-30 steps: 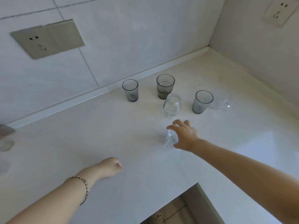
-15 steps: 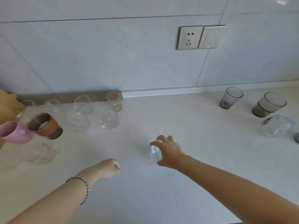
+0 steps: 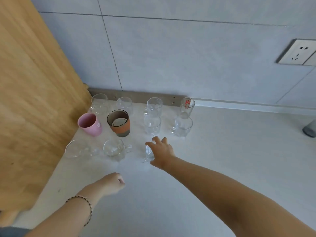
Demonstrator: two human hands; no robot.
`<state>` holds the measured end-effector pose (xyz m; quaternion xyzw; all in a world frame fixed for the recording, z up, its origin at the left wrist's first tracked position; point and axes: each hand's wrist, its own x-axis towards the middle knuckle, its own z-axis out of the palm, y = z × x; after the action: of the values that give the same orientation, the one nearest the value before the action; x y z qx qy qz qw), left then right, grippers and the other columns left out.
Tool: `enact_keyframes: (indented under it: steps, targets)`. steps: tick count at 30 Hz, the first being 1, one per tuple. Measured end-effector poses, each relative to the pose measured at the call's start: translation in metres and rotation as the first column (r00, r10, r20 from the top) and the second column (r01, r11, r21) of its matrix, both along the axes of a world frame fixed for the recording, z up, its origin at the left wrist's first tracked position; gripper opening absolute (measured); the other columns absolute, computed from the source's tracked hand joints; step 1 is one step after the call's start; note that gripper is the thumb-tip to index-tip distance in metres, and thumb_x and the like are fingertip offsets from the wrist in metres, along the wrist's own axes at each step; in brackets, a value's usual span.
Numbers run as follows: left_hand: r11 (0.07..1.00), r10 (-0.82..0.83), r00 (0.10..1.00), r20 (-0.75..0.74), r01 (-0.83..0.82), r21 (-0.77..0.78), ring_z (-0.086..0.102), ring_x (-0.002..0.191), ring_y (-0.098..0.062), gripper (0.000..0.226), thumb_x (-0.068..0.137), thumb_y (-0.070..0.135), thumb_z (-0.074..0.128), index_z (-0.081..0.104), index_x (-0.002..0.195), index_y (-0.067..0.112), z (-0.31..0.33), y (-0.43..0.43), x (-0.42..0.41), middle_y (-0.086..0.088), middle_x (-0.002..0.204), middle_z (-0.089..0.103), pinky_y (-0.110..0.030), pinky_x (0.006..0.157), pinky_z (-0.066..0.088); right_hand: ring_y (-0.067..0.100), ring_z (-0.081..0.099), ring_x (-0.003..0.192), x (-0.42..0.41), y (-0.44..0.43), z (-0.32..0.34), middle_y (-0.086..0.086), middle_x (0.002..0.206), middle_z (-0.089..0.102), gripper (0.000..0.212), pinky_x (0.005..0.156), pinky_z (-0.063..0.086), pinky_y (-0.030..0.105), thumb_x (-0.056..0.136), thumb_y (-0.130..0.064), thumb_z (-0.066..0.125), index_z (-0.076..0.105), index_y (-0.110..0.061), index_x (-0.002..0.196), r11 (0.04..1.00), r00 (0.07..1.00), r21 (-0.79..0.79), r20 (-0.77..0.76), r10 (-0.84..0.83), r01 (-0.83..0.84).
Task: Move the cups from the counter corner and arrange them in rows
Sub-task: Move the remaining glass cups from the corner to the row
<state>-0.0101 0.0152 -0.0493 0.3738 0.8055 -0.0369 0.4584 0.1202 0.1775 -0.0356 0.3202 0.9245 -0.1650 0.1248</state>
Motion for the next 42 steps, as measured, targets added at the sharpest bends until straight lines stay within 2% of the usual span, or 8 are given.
enact_keyframes:
  steps: [6, 10, 13, 16, 21, 25, 34, 42]
  targets:
    - [1.000, -0.026, 0.999, 0.037, 0.026, 0.000, 0.040, 0.058, -0.019, 0.021, 0.088, 0.018, 0.040, 0.042, 0.069, 0.026, -0.004, -0.013, -0.006, -0.003, 0.078, 0.047, -0.020, 0.051, 0.030, 0.031, 0.032, 0.131, -0.025, -0.007, -0.009, 0.002, 0.148, 0.027, 0.070, 0.099, 0.042, 0.038, 0.084, -0.021, 0.064, 0.029, -0.027, 0.144, 1.000, 1.000, 0.029, 0.001, 0.007, -0.007]
    - [0.998, -0.066, 0.997, 0.047, 0.067, -0.022, 0.035, 0.051, -0.009, 0.025, 0.085, 0.017, 0.040, 0.039, 0.062, 0.025, -0.011, -0.010, -0.003, 0.003, 0.065, 0.042, -0.020, 0.049, 0.028, 0.028, 0.024, 0.139, -0.011, -0.014, -0.007, 0.006, 0.155, 0.014, 0.087, 0.110, 0.035, 0.038, 0.084, -0.022, 0.066, 0.010, -0.020, 0.151, 0.994, 0.991, -0.045, -0.084, -0.101, 0.097]
    - [0.997, -0.081, 0.996, 0.042, 0.082, -0.015, 0.046, 0.062, -0.008, 0.022, 0.086, 0.023, 0.043, 0.044, 0.065, 0.028, -0.018, 0.003, 0.005, 0.011, 0.071, 0.047, -0.020, 0.057, 0.035, 0.027, 0.026, 0.140, 0.020, -0.018, -0.010, 0.008, 0.154, 0.013, 0.091, 0.111, 0.035, 0.036, 0.085, -0.021, 0.066, 0.004, -0.014, 0.151, 0.974, 0.979, -0.115, -0.039, -0.202, 0.196]
    - [0.989, -0.151, 0.988, 0.043, 0.151, -0.002, 0.047, 0.066, -0.012, 0.022, 0.086, 0.023, 0.044, 0.044, 0.065, 0.029, -0.021, 0.028, 0.020, 0.008, 0.074, 0.049, -0.020, 0.058, 0.034, 0.027, 0.041, 0.131, 0.067, -0.013, -0.014, 0.007, 0.149, 0.024, 0.074, 0.103, 0.041, 0.037, 0.089, -0.025, 0.059, 0.017, -0.018, 0.149, 0.929, 0.949, -0.201, 0.126, -0.289, 0.310]
    - [0.929, -0.369, 0.929, 0.036, 0.368, 0.045, 0.028, 0.054, -0.014, 0.031, 0.085, 0.015, 0.039, 0.028, 0.057, 0.026, -0.013, 0.084, 0.067, 0.004, 0.065, 0.031, -0.022, 0.049, 0.018, 0.021, 0.048, 0.127, 0.161, 0.011, -0.012, 0.001, 0.139, 0.047, 0.044, 0.102, 0.039, 0.031, 0.092, -0.029, 0.052, 0.046, -0.022, 0.134, 0.833, 0.858, -0.259, 0.313, -0.407, 0.489]
    - [0.857, -0.512, 0.859, 0.032, 0.507, 0.096, 0.036, 0.075, -0.017, 0.025, 0.088, 0.015, 0.041, 0.036, 0.064, 0.023, 0.000, 0.137, 0.123, -0.003, 0.085, 0.042, -0.022, 0.051, 0.025, 0.020, 0.046, 0.130, 0.242, 0.038, -0.001, 0.001, 0.139, 0.048, 0.043, 0.105, 0.038, 0.032, 0.092, -0.031, 0.052, 0.048, -0.021, 0.133, 0.755, 0.773, -0.240, 0.387, -0.502, 0.611]
    - [0.685, -0.719, 0.695, -0.030, 0.715, 0.137, 0.045, 0.081, -0.016, 0.012, 0.088, 0.018, 0.043, 0.048, 0.078, 0.021, 0.008, 0.247, 0.280, -0.001, 0.087, 0.050, -0.022, 0.071, 0.033, 0.018, 0.051, 0.124, 0.428, 0.093, 0.025, 0.000, 0.133, 0.054, 0.039, 0.099, 0.041, 0.028, 0.092, -0.029, 0.051, 0.051, -0.021, 0.130, 0.554, 0.579, -0.173, 0.297, -0.759, 0.814]
    - [0.704, -0.705, 0.709, -0.011, 0.701, 0.113, 0.042, 0.076, -0.017, 0.026, 0.085, 0.020, 0.042, 0.038, 0.061, 0.025, -0.007, 0.319, 0.433, -0.001, 0.083, 0.049, -0.025, 0.071, 0.033, 0.020, 0.050, 0.123, 0.591, 0.168, 0.010, 0.002, 0.135, 0.049, 0.039, 0.099, 0.041, 0.028, 0.093, -0.027, 0.049, 0.048, -0.021, 0.132, 0.492, 0.496, -0.071, 0.161, -0.853, 0.868]
